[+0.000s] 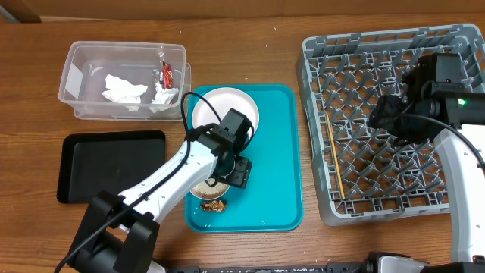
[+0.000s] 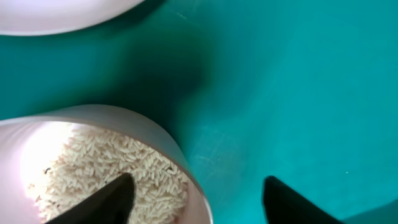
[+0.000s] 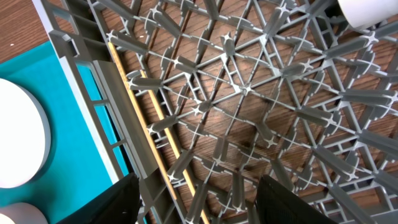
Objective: Sort waste into correct bins and load items into the dishwasher
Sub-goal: 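Grasp the small rice-filled bowl rim with the left gripper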
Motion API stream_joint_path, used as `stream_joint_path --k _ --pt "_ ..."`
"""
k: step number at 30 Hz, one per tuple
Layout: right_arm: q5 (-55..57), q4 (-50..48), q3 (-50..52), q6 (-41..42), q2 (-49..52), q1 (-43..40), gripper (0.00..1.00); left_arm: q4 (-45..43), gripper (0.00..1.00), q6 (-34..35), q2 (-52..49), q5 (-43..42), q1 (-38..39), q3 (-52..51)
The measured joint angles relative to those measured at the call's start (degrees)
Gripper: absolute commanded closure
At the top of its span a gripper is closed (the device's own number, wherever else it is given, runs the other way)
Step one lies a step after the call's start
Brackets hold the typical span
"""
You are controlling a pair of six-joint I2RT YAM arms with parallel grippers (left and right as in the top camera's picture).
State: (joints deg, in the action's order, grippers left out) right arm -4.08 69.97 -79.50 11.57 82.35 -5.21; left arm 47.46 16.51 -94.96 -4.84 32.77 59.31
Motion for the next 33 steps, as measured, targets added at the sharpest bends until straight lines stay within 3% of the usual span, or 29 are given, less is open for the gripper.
stream_joint_path --k 2,10,17,28,33 --pt "0.0 -0.1 0.0 0.0 0.0 0.0 0.38 -0.9 0.58 0.2 0.0 0.1 0.0 -0.8" --pt "0.0 -0.1 0.0 0.0 0.0 0.0 0.37 -1.7 0.68 0.1 0.0 0.2 0.0 -1.2" --pt "0.0 -0.1 0.0 0.0 0.0 0.0 0.37 -1.8 0.69 0.1 0.0 0.2 0.0 -2.6" --pt "0.0 0.0 0.0 0.0 0.0 0.0 0.38 -3.2 0.82 0.1 0.0 0.4 0.0 -3.9" --pt "0.0 0.0 0.0 0.0 0.0 0.0 0.38 -3.2 0.96 0.3 0.0 0.7 0.2 -5.0"
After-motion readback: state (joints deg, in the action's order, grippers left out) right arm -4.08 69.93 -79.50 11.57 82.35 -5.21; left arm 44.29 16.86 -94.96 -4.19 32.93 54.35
